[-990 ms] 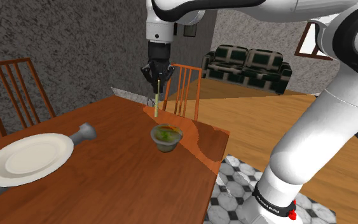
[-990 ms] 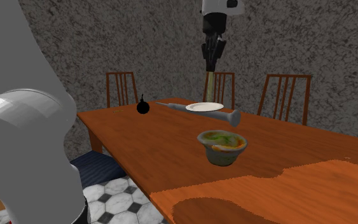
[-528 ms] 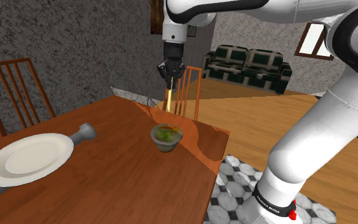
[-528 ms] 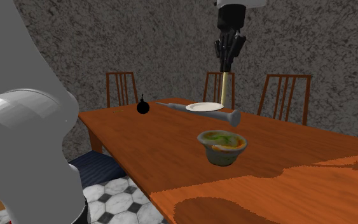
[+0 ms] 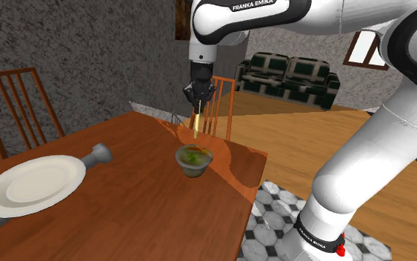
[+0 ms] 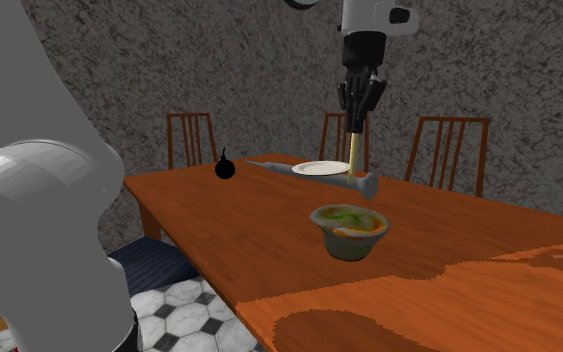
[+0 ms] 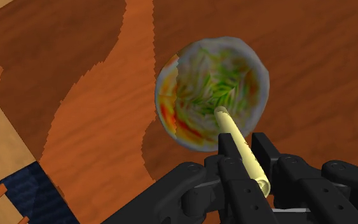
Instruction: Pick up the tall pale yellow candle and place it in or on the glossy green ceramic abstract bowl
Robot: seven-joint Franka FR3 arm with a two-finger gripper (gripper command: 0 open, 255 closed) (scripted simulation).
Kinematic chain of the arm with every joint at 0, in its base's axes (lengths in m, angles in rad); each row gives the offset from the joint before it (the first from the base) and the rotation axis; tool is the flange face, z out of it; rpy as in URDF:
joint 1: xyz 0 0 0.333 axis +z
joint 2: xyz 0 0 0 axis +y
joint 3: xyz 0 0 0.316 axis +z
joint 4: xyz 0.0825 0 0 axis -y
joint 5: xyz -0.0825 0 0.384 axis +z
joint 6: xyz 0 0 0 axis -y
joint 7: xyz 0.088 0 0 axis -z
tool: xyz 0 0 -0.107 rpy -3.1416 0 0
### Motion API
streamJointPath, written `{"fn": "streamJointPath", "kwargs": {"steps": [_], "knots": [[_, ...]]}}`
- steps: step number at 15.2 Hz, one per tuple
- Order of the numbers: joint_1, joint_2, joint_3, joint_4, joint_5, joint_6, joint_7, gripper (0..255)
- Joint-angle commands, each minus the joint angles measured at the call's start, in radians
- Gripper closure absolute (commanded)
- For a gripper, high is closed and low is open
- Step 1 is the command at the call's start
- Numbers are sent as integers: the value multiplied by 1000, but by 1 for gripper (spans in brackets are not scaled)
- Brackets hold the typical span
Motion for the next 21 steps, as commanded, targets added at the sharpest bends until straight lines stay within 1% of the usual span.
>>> {"fn": "streamJointPath", "kwargs": {"steps": [1, 11, 12, 20, 21], "knots": [[0, -2, 0, -32, 1, 30, -2, 255], [3, 17, 7, -148, 1, 165, -2, 255], [3, 23, 9, -166, 1, 189, -2, 255], [3, 23, 9, -166, 1, 189, -2, 255], [3, 23, 9, -167, 1, 189, -1, 0]]}}
